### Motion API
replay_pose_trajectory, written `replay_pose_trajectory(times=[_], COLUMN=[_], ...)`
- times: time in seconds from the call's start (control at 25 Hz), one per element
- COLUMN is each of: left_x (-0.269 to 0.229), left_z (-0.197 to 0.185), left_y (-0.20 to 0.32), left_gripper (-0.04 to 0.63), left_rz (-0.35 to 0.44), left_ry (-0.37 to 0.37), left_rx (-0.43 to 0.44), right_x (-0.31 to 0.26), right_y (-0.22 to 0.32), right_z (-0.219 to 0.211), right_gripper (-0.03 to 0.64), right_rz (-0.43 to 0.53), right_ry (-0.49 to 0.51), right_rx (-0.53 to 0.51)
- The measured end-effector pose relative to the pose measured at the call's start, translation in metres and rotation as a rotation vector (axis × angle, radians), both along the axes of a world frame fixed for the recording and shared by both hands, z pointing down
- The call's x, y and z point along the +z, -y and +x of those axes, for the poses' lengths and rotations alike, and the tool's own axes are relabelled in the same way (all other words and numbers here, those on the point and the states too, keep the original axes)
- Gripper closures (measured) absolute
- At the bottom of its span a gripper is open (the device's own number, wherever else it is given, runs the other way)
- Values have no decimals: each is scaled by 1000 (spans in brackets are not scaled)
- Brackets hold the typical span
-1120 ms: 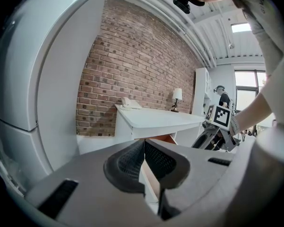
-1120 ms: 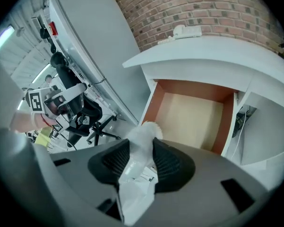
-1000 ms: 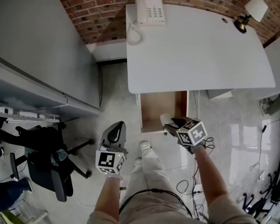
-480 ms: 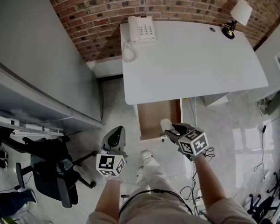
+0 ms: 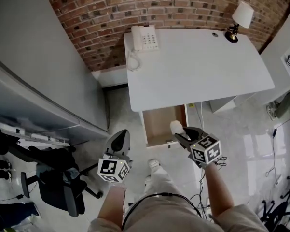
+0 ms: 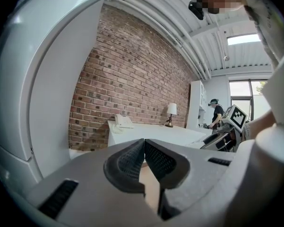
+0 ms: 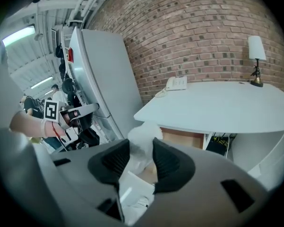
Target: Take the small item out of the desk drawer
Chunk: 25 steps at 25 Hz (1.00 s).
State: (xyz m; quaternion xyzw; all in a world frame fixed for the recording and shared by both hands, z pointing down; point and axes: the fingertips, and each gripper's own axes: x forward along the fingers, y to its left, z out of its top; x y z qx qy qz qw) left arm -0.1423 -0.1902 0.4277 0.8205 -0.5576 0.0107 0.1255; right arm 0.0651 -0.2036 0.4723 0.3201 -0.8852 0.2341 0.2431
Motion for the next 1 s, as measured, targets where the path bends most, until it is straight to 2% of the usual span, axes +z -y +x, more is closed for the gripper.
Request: replay_pose_trajectory(times=[0.56,1.0], left_x=[-40,-64], left_z=[-9,-6], left_y=[-8,-15], left_gripper=[589,589], left_rz=[58,98], left_ry=[2,49], left_rx=[-30,8], right_x=[-48,-76], right_y=[-6,-4], right_z=[8,11], right_gripper=[459,459], right_rz=[121,202], right_ry=[43,56], right_rx=[45,65])
